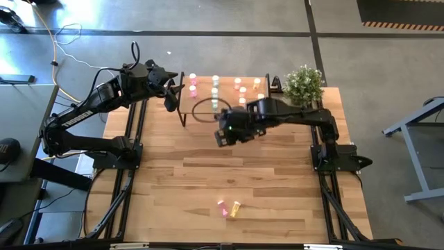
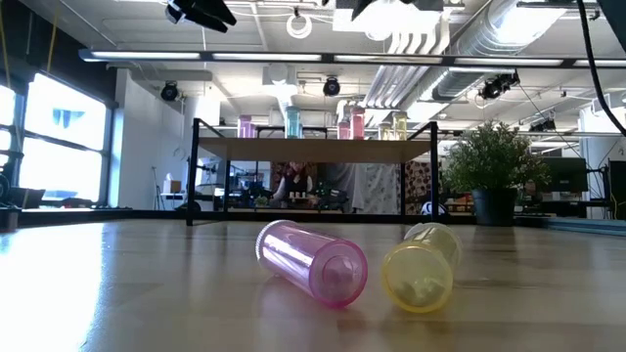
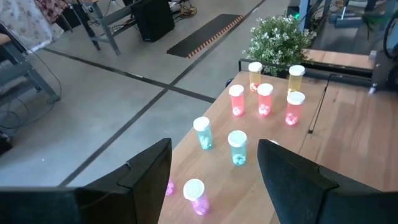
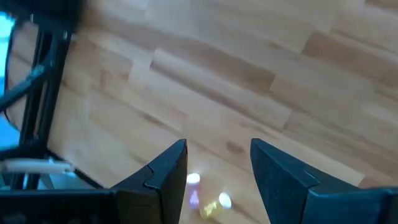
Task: Pick and place medicine bottles onto shelf by color
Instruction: Put the pink pill bottle on the shelf aligned with the other pink pill bottles
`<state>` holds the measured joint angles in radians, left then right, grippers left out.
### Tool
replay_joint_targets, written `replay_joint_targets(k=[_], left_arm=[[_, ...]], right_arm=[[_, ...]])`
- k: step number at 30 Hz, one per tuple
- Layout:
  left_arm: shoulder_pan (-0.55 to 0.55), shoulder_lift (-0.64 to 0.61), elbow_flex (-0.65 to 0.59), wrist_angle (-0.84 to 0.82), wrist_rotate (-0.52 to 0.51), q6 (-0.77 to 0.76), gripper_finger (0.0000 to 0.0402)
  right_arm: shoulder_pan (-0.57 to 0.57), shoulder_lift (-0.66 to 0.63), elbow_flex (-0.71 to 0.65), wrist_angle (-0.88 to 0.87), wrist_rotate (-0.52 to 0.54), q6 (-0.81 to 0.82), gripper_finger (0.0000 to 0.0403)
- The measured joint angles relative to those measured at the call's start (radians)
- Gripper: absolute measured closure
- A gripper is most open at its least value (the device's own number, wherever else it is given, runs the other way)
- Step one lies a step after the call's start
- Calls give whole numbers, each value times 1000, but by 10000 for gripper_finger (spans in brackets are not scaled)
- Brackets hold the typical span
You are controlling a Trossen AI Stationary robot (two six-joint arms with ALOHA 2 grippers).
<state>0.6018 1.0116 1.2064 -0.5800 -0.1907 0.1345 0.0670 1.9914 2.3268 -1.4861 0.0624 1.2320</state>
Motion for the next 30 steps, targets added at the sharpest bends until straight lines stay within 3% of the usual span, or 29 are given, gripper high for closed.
replay_joint_targets(k=[8,17,23,30], left_arm=[[-1,0,0,-32,39,-91,174],[-1,-1,0,-205,80,-259,174],[-34,-3,0,-343,139,-367,174],[-86,-3,0,-453,115,-370,174]], right_arm=[[125,0,0,0,50,-29,232],[241,5,0,26,104,12,188],[284,44,-1,113,83,10,189],[315,147,-1,130,17,25,192]])
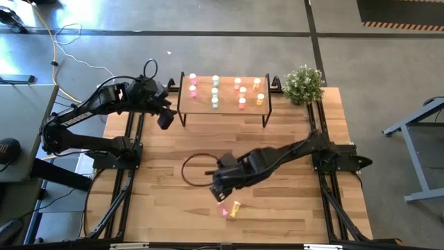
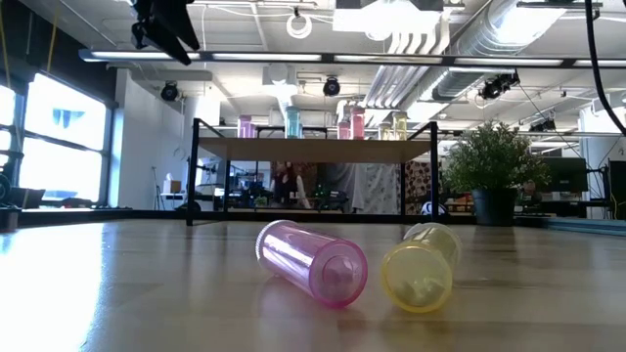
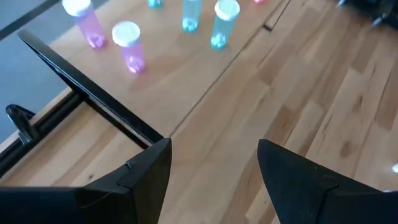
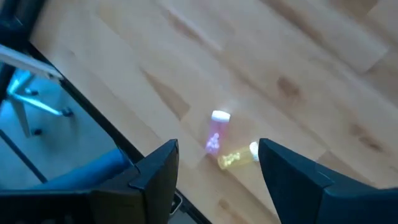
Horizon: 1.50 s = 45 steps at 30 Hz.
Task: Pick and place medicine bottles onto shelf by color
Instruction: Put the pink pill bottle on the shelf aligned with the other pink pill bottles
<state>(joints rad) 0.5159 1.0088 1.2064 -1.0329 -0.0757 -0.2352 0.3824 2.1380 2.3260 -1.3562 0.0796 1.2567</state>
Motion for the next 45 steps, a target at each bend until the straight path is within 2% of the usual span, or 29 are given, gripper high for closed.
replay_joint_targets(k=[5,10,19,45], left_arm=[[-8,0,0,-27,-20,2,174],[-8,0,0,-26,-22,2,174],[-8,0,0,-26,-22,28,174],[-8,0,0,-24,-21,29,174]], right_arm=[[18,77,0,65,-67,3,192],[33,149,0,136,-84,2,192],[61,261,0,131,-121,4,192],[70,404,0,151,-140,-7,192]])
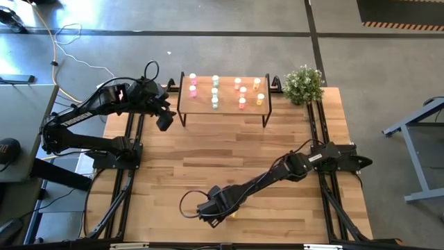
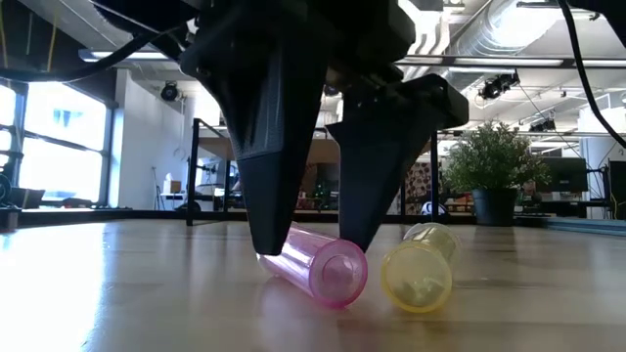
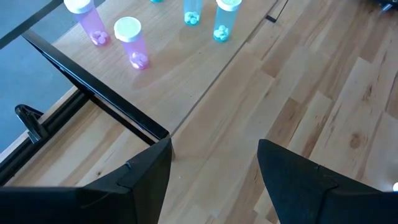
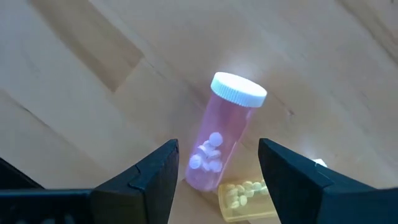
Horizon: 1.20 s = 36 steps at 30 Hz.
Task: Pick and place medicine bottles onto shelf by color
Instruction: Put the pink pill bottle on the shelf aligned with the other pink pill bottles
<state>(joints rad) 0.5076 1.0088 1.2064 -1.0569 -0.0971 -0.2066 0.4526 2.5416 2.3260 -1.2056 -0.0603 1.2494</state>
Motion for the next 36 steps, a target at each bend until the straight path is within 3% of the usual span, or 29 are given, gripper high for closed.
replay_joint_targets(k=[14,26,36], left_arm=[[0,0,0,0,-2,35,174],[1,0,0,0,5,97,174],[11,0,0,-4,235,242,174]], right_arm=[[0,0,-51,52,-30,30,223],[-1,0,-39,67,-46,32,326],[-14,-22,23,121,41,-18,314]])
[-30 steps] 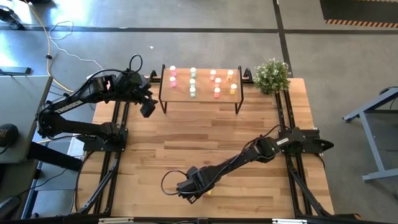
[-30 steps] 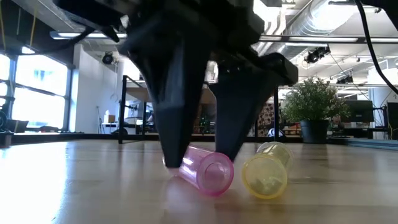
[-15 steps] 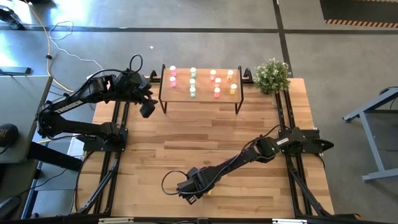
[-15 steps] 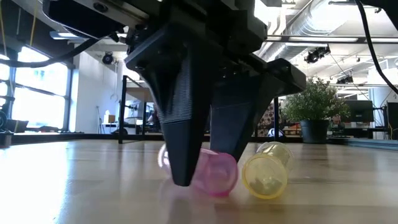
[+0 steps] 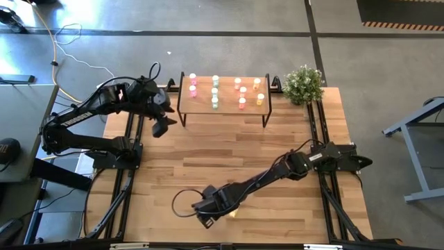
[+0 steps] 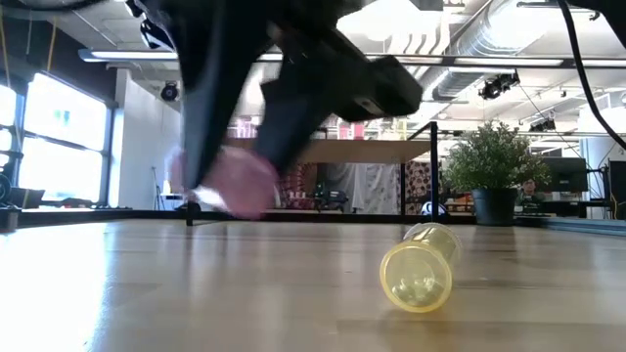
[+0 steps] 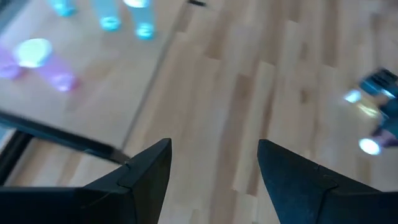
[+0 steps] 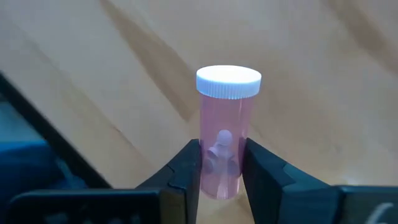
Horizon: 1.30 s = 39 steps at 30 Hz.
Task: Pick and place medicine bottles onto shelf by color
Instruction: Put the pink pill bottle on the shelf aligned with the other pink pill bottles
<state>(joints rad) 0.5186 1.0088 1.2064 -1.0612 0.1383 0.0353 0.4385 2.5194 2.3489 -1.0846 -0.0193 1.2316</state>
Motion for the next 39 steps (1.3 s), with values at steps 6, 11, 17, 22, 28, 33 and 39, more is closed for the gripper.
replay_joint_targets(k=[6,11,17,22,28,33,39], left_arm=[[0,0,0,-47,96,111,174],[-2,0,0,-92,162,167,174],[-29,0,0,-106,314,186,174],[-64,0,0,-106,384,186,174],[-96,0,0,-106,432,178,174],[-129,1,0,-99,468,150,174],[-178,1,0,-29,468,52,174]], right_arm=[[-3,-48,6,73,131,-1,319],[-5,-77,7,164,207,-9,319],[-18,-95,6,281,301,-68,319],[-48,-119,6,331,327,-160,320],[-86,-179,6,342,328,-309,320],[-113,-237,6,339,321,-426,320],[-163,-271,7,316,248,-512,320]])
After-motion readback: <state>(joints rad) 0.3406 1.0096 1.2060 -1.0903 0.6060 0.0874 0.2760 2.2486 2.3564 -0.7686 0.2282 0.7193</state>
